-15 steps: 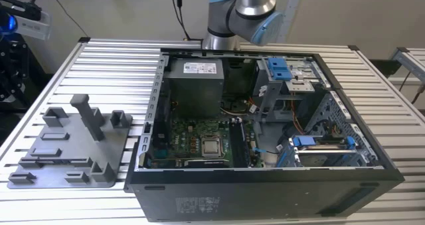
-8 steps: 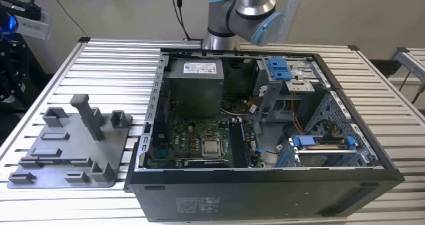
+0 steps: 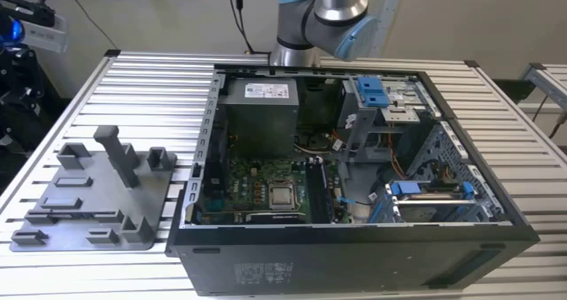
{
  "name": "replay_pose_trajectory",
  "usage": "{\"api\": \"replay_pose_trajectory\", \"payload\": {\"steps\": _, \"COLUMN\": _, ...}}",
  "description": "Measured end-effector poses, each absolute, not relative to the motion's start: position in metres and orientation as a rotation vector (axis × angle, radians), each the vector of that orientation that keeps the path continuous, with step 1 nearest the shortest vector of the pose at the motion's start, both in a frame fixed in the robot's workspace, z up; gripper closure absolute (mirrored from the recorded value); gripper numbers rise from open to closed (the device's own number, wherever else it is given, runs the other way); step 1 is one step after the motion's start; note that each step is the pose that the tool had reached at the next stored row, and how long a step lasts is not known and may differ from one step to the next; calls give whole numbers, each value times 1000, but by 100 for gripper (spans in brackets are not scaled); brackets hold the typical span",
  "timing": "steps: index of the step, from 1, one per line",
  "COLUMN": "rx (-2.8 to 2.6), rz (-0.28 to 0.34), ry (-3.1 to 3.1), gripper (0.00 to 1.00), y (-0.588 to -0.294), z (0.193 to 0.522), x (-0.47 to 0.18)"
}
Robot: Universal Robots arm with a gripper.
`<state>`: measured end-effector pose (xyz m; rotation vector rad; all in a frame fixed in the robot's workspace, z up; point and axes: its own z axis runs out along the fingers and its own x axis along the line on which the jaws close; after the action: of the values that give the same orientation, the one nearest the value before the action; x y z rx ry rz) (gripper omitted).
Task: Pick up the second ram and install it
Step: 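Pick up the second ram and move it above second insertion slot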
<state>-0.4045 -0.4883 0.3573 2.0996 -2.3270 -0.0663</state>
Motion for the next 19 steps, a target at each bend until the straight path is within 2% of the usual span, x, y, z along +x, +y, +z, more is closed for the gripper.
{"api": "replay_pose_trajectory", "payload": {"steps": 19, "rx": 2108, "rz": -59, "ry": -2324, "gripper": 58, "y": -488, "z": 329, "x": -404}}
